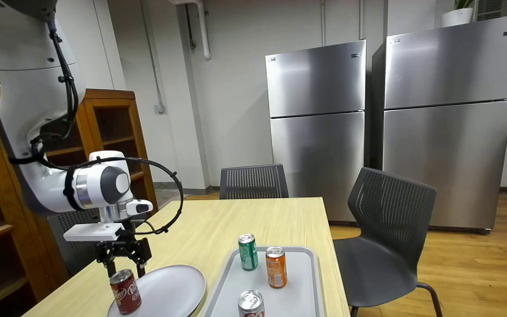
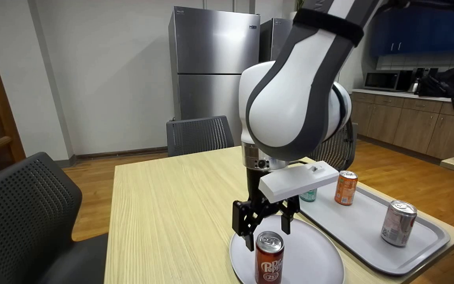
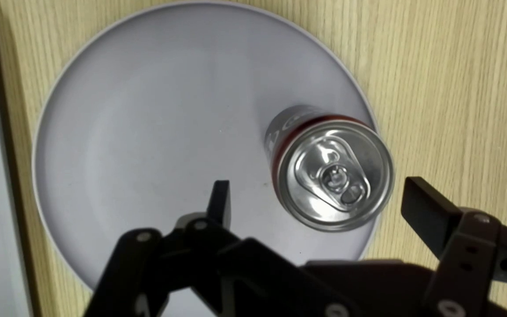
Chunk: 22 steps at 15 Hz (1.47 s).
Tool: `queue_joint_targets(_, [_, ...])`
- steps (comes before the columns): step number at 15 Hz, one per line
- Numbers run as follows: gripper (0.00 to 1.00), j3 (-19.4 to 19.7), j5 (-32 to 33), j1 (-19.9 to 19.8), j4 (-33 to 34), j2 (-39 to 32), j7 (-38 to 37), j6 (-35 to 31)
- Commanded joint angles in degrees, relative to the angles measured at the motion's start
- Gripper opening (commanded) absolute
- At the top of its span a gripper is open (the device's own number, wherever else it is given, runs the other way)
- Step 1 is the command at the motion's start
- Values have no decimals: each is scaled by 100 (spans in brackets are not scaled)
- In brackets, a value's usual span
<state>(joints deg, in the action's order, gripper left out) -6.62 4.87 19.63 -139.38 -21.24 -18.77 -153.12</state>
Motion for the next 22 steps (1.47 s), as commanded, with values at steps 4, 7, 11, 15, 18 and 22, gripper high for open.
queue_joint_targets(4, [100,-7,-2,-10,2,5,7,10])
queue_joint_targets(7, [100,-7,-3,-9,-23,22,3,7])
queue_joint_targets(11, [100,5,33,36,-120,81,-58,-37])
queue_joint_targets(15, [100,-3,38,53,-193,86,-71,-58])
queue_joint_targets(18, [100,-12,34,56,-232,78,-75,-64])
queue_joint_targets(22, [100,-40,20,67,-255,35,-69,-78])
